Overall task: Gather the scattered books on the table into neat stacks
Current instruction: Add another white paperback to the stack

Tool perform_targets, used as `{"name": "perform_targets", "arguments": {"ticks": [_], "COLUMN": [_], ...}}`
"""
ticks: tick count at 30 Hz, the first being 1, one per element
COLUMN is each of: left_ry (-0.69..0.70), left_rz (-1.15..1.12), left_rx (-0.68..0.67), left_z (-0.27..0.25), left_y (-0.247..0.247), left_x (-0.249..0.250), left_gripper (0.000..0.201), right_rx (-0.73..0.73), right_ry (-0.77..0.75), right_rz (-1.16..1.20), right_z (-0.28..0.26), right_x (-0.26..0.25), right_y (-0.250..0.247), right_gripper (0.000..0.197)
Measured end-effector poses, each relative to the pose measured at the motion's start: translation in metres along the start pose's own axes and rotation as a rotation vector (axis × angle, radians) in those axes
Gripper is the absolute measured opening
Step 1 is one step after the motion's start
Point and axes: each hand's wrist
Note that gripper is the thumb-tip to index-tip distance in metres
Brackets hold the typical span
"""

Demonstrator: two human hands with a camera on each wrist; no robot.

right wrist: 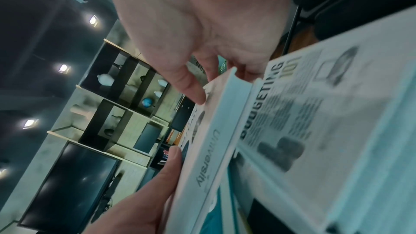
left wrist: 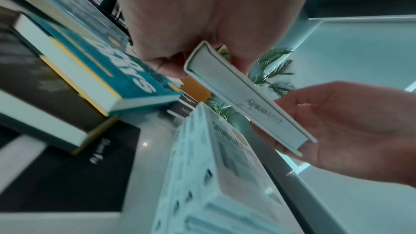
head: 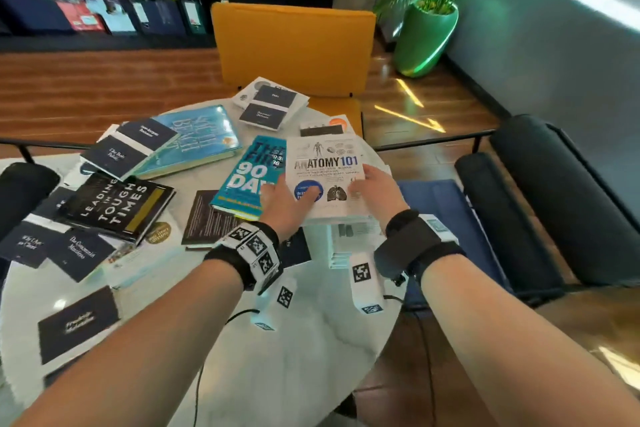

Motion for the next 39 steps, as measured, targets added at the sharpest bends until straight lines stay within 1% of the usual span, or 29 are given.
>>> {"name": "perform_targets", "arguments": {"ticks": [4, 7, 8, 10, 12, 14, 16, 18, 20, 21, 22, 23, 25, 28, 33, 37, 39], "left_ry": [-0.02, -0.037, -0.043, -0.061, -0.061, -0.041, -0.005, 0.025, 0.102, 0.136, 0.14, 0.135, 0.149, 0.17, 0.186, 0.217, 0.227], "left_rz": [0.02, 0.05, 0.064, 0.101, 0.123, 0.117, 0.105, 0.114, 0.186, 0.234, 0.282, 0.318, 0.36, 0.379, 0.37, 0.37, 0.372], "left_rx": [-0.011, -0.027, -0.034, -0.054, -0.069, -0.079, -0.116, -0.151, -0.194, -0.226, -0.245, -0.244, -0.211, -0.216, -0.199, -0.172, -0.162], "left_z": [-0.011, -0.016, -0.018, -0.02, -0.022, -0.023, -0.024, -0.028, -0.033, -0.036, -0.039, -0.041, -0.044, -0.046, -0.049, -0.049, -0.048], "left_y": [0.038, 0.057, 0.06, 0.066, 0.067, 0.066, 0.062, 0.058, 0.056, 0.055, 0.055, 0.056, 0.058, 0.057, 0.056, 0.056, 0.056], "left_x": [0.021, 0.027, 0.029, 0.028, 0.028, 0.027, 0.026, 0.024, 0.019, 0.017, 0.016, 0.015, 0.015, 0.018, 0.022, 0.022, 0.019], "left_gripper": [0.066, 0.067, 0.068, 0.07, 0.069, 0.066, 0.068, 0.083, 0.105, 0.115, 0.123, 0.126, 0.122, 0.115, 0.108, 0.099, 0.099], "right_rx": [-0.016, -0.002, 0.012, 0.04, 0.087, 0.12, 0.113, 0.07, 0.001, -0.029, -0.052, -0.067, -0.074, -0.036, -0.043, 0.007, 0.019], "right_ry": [0.028, 0.074, 0.094, 0.109, 0.06, 0.001, -0.021, -0.012, -0.013, -0.033, -0.056, -0.082, -0.112, -0.138, -0.143, -0.179, -0.185], "right_rz": [-0.013, -0.166, -0.246, -0.441, -0.569, -0.582, -0.535, -0.527, -0.549, -0.598, -0.655, -0.695, -0.699, -0.693, -0.702, -0.751, -0.758], "right_z": [-0.004, 0.001, 0.001, -0.004, -0.004, -0.004, -0.004, -0.01, -0.019, -0.023, -0.026, -0.028, -0.028, -0.028, -0.033, -0.034, -0.034], "right_x": [0.024, 0.037, 0.039, 0.042, 0.047, 0.054, 0.058, 0.06, 0.063, 0.065, 0.067, 0.07, 0.075, 0.078, 0.08, 0.085, 0.087], "right_y": [-0.037, -0.051, -0.053, -0.054, -0.053, -0.05, -0.05, -0.055, -0.063, -0.067, -0.07, -0.072, -0.076, -0.079, -0.079, -0.077, -0.077], "right_gripper": [0.039, 0.057, 0.056, 0.041, 0.034, 0.032, 0.042, 0.056, 0.067, 0.078, 0.087, 0.093, 0.095, 0.091, 0.089, 0.084, 0.082]}}
Point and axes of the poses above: each hand's wrist, its own z-axis towards the middle knuckle, its own y-axis out of the palm, x = y × z, and after that the axes turned 10 degrees about y, right-handed
